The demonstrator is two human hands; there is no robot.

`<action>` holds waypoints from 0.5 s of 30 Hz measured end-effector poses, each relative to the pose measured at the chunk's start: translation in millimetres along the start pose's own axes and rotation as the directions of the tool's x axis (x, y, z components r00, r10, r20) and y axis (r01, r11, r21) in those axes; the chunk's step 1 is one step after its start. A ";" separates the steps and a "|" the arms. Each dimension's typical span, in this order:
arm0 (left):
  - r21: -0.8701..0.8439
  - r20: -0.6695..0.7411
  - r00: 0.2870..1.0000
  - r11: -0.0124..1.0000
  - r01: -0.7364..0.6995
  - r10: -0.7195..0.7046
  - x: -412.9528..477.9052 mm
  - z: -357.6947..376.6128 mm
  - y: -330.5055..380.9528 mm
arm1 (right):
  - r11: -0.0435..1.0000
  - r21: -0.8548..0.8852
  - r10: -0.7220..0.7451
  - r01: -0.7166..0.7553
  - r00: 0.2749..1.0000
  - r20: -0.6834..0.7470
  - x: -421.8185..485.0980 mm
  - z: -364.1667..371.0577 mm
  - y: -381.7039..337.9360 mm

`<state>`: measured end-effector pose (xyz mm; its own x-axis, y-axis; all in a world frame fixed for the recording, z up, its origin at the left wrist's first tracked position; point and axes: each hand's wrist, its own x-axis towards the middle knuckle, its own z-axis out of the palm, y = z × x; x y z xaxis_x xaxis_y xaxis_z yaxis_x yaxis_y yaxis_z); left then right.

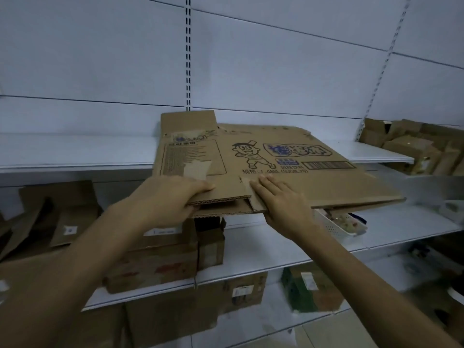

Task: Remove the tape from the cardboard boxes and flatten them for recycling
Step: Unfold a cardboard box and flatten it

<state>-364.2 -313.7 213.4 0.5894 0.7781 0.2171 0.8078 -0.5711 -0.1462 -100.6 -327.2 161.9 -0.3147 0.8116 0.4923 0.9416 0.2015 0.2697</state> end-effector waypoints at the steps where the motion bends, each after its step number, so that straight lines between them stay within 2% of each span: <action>1: 0.047 -0.030 1.000 0.999 0.009 -0.008 -8.8 -2.6 -2.2 | 1.000 0.003 -0.028 0.028 0.999 -0.036 4.2 -9.0 -9.0; 3: 0.176 -0.133 0.990 0.982 0.068 -0.045 -21.6 -12.8 -6.9 | 0.996 -0.004 -0.089 0.089 0.994 -0.070 15.2 -26.7 -28.5; 5: 0.164 -0.196 0.977 0.980 0.115 -0.082 -26.3 -25.5 -2.0 | 0.987 0.000 -0.162 0.162 0.984 -0.074 28.9 -41.3 -51.1; 7: 0.145 -0.152 0.984 0.983 0.116 -0.094 -24.9 -31.8 11.8 | 0.975 0.038 -0.216 0.220 0.972 -0.097 41.4 -52.0 -76.4; 9: 0.214 -0.124 0.978 0.958 0.192 -0.168 -23.4 -24.3 14.6 | 0.958 0.079 -0.268 0.276 0.958 -0.104 52.3 -59.0 -101.1; 12: 0.240 -0.130 0.911 0.879 0.412 -0.392 -39.8 -22.7 -11.1 | 0.906 0.130 -0.379 0.402 0.910 -0.171 68.4 -69.6 -132.1; 15: 0.255 -0.110 0.861 0.823 0.507 -0.497 -68.1 -21.8 -38.3 | 0.844 0.146 -0.489 0.515 0.853 -0.181 83.9 -73.0 -154.9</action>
<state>-435.6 -350.6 225.3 0.1053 0.9247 0.3659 0.9667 -0.0088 -0.2559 -281.6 -330.4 221.9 -0.7510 0.4947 0.4374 0.6504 0.6686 0.3605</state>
